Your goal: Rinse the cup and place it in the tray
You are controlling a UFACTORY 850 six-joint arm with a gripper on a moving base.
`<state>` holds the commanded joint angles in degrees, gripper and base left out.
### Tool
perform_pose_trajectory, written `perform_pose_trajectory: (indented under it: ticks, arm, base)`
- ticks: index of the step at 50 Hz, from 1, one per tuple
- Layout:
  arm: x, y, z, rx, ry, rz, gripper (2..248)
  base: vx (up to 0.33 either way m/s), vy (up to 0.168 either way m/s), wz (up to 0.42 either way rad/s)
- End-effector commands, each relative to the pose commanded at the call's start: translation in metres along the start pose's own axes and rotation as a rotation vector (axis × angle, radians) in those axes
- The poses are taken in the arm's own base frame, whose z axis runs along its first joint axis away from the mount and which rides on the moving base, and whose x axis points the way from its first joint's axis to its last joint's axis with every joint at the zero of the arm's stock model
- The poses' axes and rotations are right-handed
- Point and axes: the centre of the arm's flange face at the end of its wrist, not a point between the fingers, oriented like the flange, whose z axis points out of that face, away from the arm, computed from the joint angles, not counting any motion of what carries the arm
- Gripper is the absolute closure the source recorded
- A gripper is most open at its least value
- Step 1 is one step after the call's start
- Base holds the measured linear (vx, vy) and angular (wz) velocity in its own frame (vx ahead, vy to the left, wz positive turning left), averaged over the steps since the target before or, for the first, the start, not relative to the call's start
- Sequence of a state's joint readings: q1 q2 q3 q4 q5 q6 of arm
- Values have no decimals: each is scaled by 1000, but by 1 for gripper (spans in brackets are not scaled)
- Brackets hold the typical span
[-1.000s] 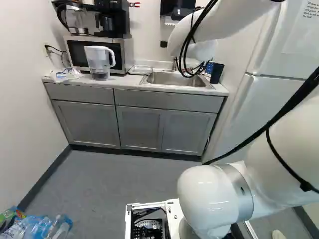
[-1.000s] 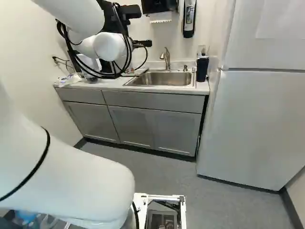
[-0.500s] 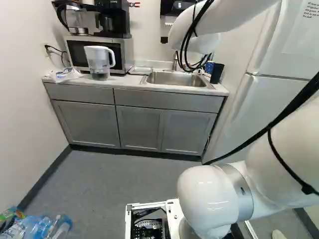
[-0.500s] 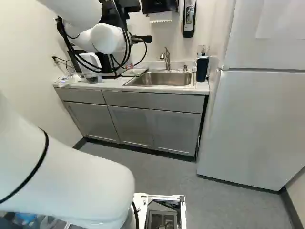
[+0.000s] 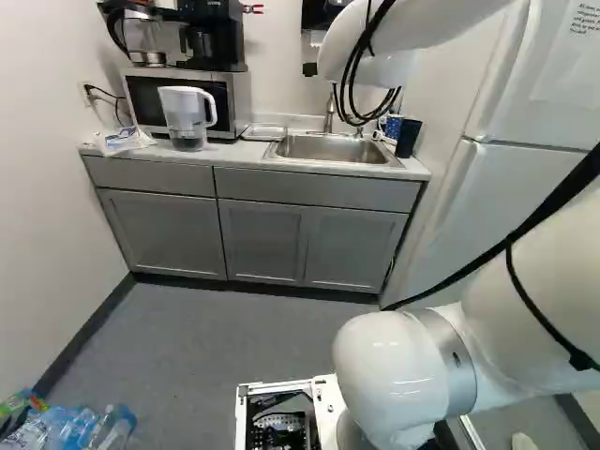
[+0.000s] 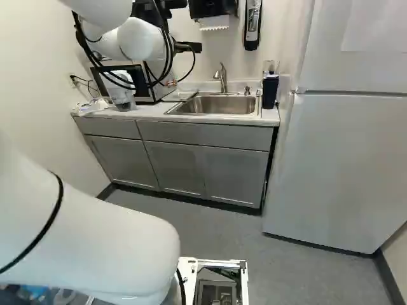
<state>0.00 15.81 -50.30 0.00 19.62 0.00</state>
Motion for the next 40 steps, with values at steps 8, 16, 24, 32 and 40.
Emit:
perform_pose_trajectory:
  ticks: [8,16,24,32,40]
  arm:
    - [0,0,0,0,0,0,3]
    - [0,0,0,0,0,0,3]
    - [0,0,0,0,0,0,3]
    - [0,0,0,0,0,0,3]
    - [0,0,0,0,0,0,3]
  base:
    - [0,0,0]
    - [0,0,0]
    - [0,0,0]
    - [0,0,0]
    - [0,0,0]
